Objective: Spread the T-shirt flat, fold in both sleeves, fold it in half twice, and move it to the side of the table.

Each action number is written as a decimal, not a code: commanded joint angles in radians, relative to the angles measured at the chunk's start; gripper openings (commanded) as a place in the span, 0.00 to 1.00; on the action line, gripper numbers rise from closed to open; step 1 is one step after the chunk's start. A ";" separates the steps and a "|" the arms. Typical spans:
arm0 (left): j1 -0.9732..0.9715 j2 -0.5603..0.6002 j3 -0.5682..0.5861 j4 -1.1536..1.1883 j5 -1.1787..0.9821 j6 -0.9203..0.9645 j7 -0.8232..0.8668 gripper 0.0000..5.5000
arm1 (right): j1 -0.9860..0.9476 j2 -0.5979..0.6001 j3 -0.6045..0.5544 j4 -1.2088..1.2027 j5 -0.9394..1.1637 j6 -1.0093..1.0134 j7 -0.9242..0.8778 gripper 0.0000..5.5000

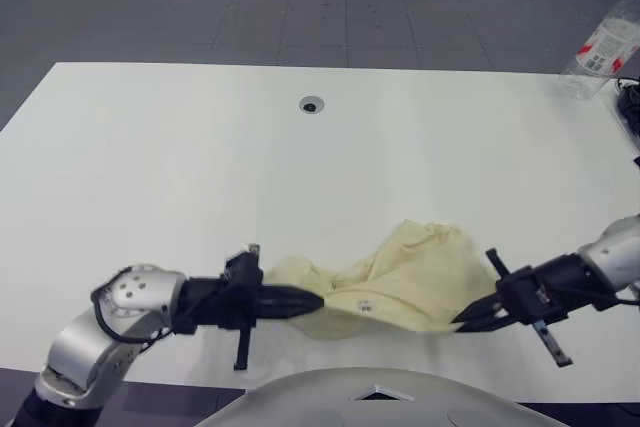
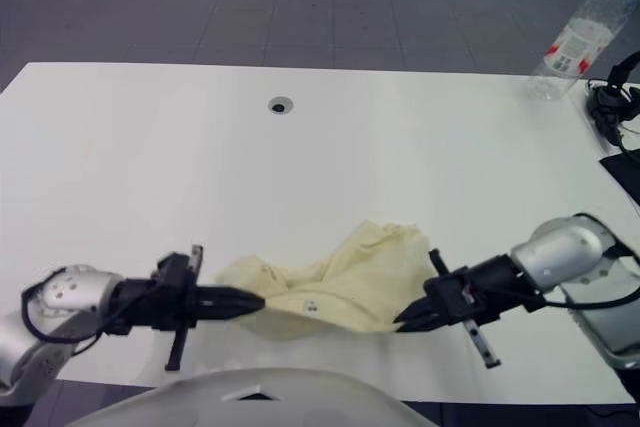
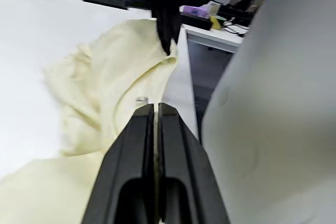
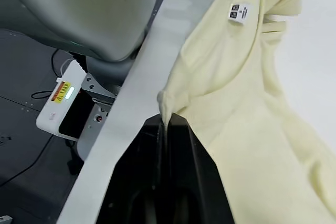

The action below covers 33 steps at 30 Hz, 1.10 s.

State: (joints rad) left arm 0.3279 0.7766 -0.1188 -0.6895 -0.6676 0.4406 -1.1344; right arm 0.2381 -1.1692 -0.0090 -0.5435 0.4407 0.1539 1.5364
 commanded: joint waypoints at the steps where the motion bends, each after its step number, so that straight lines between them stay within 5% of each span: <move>1: 0.024 0.015 -0.118 0.000 0.082 0.040 0.037 0.00 | -0.004 0.029 0.147 0.003 -0.139 -0.013 -0.040 0.00; 10: -0.051 -0.036 -0.353 0.185 0.311 0.099 0.144 0.00 | -0.245 0.216 0.489 0.228 -0.419 0.018 -0.062 0.00; 15: -0.149 -0.100 -0.363 0.376 0.425 0.082 0.254 0.00 | -0.320 0.312 0.543 0.407 -0.479 0.006 -0.150 0.00; 23: -0.450 -0.252 -0.319 0.905 0.539 -0.049 0.440 0.00 | -0.461 0.497 0.556 0.820 -0.614 -0.081 -0.491 0.00; 27: -0.641 -0.367 -0.345 1.217 0.605 -0.160 0.533 0.00 | -0.648 0.531 0.648 1.200 -0.794 -0.333 -0.758 0.00; 33: -0.925 -0.549 -0.294 1.685 0.632 -0.329 0.754 0.00 | -0.903 0.658 0.751 1.605 -0.943 -0.407 -1.166 0.00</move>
State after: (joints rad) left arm -0.4676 0.3387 -0.4243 0.5259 -0.1835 0.1303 -0.5809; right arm -0.5733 -0.5947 0.5753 0.6135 -0.1771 -0.2598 0.6799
